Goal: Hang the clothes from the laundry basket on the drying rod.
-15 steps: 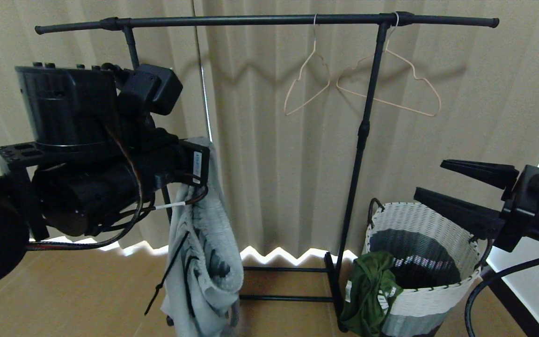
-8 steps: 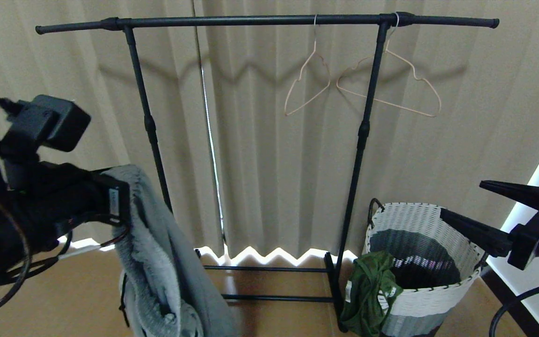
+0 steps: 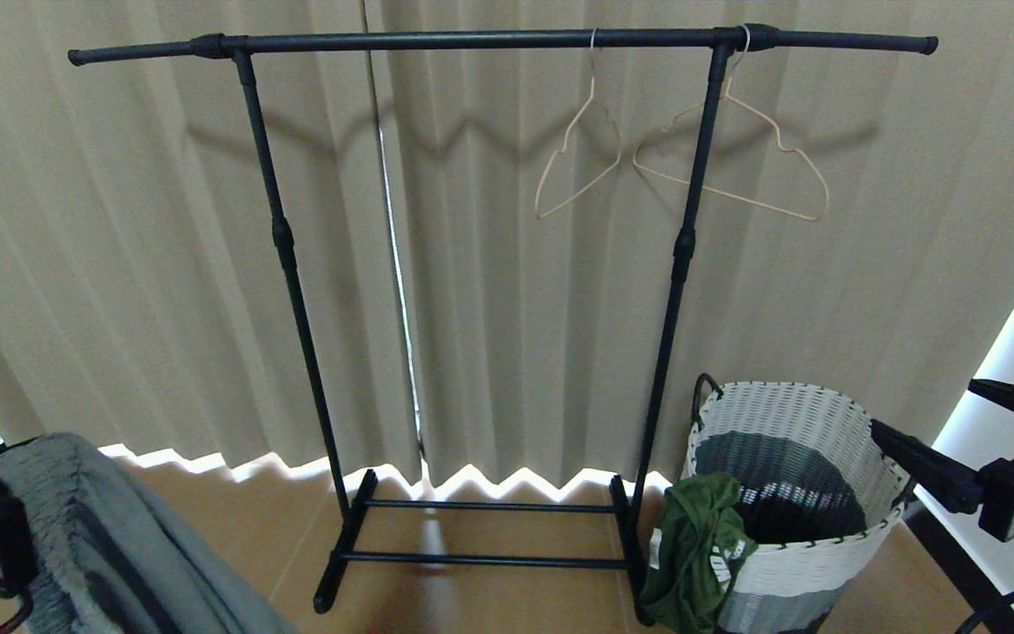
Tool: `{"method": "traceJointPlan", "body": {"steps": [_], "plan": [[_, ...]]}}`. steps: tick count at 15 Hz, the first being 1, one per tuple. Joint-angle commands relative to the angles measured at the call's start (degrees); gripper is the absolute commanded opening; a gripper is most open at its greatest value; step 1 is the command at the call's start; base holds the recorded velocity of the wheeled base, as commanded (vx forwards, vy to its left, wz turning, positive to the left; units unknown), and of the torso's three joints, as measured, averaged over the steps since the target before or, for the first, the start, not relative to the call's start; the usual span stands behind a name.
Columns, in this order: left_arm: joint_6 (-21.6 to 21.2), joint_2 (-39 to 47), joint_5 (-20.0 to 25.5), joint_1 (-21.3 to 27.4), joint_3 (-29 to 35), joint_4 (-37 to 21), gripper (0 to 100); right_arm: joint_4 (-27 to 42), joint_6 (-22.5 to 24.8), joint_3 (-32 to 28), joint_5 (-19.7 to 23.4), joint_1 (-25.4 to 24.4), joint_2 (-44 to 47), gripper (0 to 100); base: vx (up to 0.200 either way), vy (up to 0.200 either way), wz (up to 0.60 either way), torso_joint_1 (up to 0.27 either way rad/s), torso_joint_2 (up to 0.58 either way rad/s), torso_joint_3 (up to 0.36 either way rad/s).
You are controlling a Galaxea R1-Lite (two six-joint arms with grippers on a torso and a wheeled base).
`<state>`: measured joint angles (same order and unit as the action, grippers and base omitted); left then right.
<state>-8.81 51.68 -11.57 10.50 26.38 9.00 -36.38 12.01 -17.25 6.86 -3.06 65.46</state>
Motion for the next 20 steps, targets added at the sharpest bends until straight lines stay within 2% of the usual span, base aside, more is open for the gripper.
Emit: {"method": "traceJointPlan", "body": {"steps": [1, 4, 7, 9, 11, 14, 15, 20], "plan": [[1.52, -7.12, 1.37, -1.09, -1.07, -4.25, 0, -0.10, 0.03, 2.04, -3.44, -0.02, -0.25, 100, 0.000, 0.000, 0.00, 0.000, 0.00, 0.000], [5.47, -9.58, 4.71, -1.27, -2.03, -4.87, 0, -0.19, -0.14, 3.10, -7.04, -0.02, -0.69, 100, 0.000, 0.000, 0.00, 0.000, 0.00, 0.000], [5.30, -11.60, 4.80, -1.09, -3.00, -4.60, 0, -0.36, -0.14, 8.02, -8.09, -0.02, -4.38, 100, 0.000, 0.000, 0.00, 0.000, 0.00, 0.000], [5.21, -15.55, 4.98, -0.83, -6.78, -2.93, 0, 0.08, -0.05, 9.95, -8.09, -0.02, -7.02, 100, 0.000, 0.000, 0.00, 0.000, 0.00, 0.000], [3.89, -17.49, 6.56, -0.48, -8.27, -1.00, 0, 0.25, -0.14, 9.95, -8.01, -0.02, -7.63, 100, 0.000, 0.000, 0.00, 0.000, 0.00, 0.000], [0.11, -19.95, 6.65, -0.48, -9.77, -1.17, 0, 0.34, -0.23, 10.48, -8.01, -0.02, -7.63, 100, 0.000, 0.000, 0.00, 0.000, 0.00, 0.000], [0.11, -19.95, 6.65, -0.48, -9.77, -1.17, 0, 0.34, -0.23, 10.48, -8.01, -0.02, -7.63, 100, 0.000, 0.000, 0.00, 0.012, -0.08, -0.071], [-1.56, -21.71, 6.73, -0.21, -10.38, -0.91, 0, -0.01, -0.14, 10.04, -8.18, 0.60, -7.72, 100, 0.000, 0.000, 0.00, 0.067, -0.36, -0.293]]}}
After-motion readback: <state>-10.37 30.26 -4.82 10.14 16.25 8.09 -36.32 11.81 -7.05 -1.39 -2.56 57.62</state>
